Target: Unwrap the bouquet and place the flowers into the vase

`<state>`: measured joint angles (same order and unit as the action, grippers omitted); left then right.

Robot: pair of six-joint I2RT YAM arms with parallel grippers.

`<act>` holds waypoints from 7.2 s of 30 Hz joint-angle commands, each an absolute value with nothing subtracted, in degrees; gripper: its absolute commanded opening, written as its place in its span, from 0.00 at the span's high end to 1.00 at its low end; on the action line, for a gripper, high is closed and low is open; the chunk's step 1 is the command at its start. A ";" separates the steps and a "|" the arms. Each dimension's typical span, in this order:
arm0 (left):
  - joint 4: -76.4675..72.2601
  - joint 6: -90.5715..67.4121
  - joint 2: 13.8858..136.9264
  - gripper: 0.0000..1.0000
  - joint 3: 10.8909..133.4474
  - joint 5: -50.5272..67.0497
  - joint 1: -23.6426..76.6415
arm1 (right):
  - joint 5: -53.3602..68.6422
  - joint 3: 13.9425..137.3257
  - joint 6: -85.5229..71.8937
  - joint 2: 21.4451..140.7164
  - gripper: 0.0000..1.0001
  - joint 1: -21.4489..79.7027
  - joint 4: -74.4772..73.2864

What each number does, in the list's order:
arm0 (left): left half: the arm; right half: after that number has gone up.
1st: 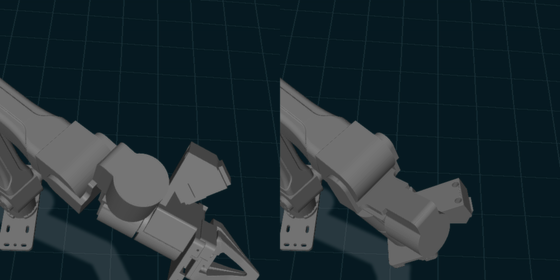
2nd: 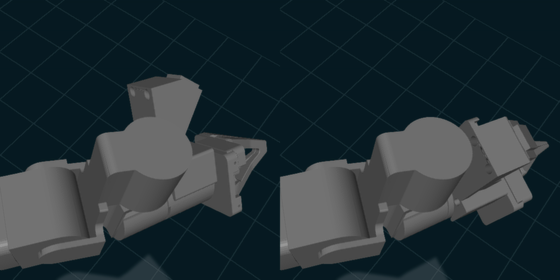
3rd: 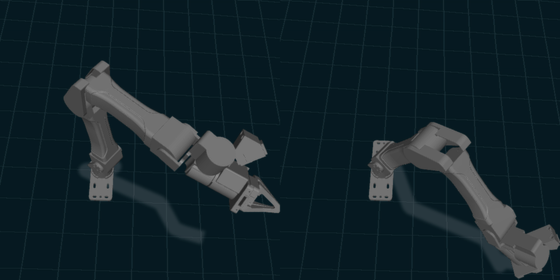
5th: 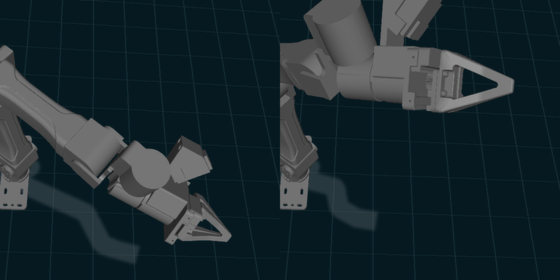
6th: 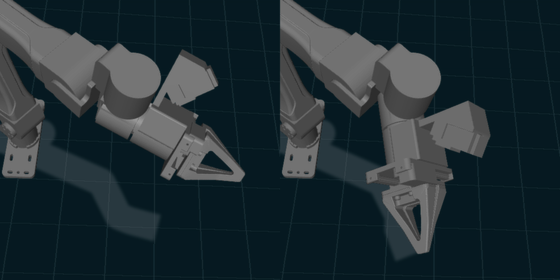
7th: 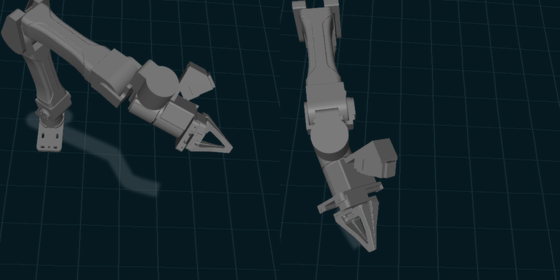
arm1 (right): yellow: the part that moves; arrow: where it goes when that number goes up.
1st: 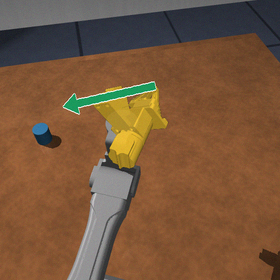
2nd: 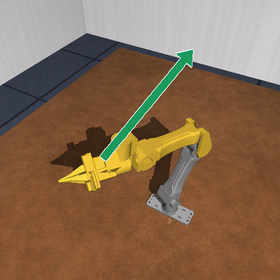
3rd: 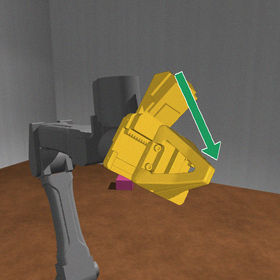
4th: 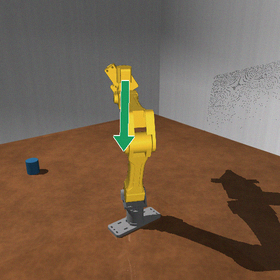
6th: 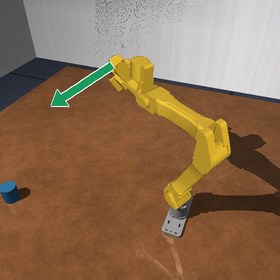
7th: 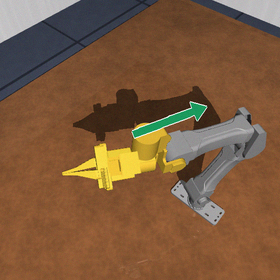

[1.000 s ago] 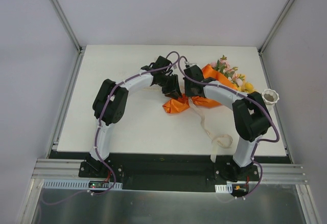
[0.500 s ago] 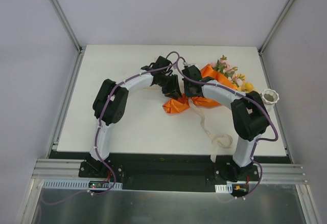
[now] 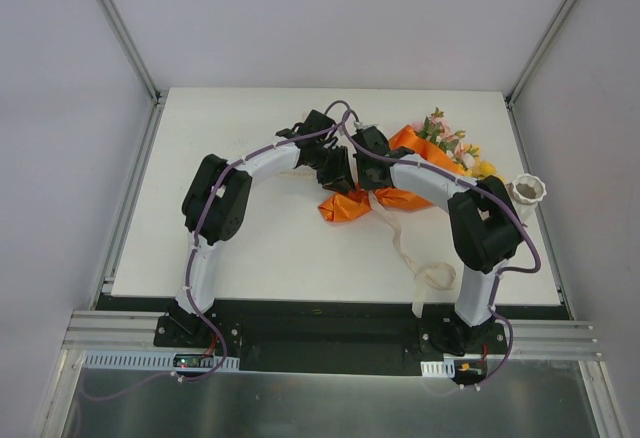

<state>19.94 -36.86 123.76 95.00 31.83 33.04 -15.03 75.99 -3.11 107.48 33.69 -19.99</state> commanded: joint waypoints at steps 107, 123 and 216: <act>21.62 -39.29 129.46 0.96 93.87 29.36 33.66 | -38.69 73.06 11.26 98.19 1.00 42.19 -3.53; 21.53 -39.29 128.50 0.95 94.57 30.50 34.01 | -20.57 74.36 7.46 99.84 0.71 35.16 -20.21; 21.62 -39.20 130.69 0.93 93.87 29.71 34.01 | -25.41 73.48 2.13 98.80 1.00 39.47 -10.47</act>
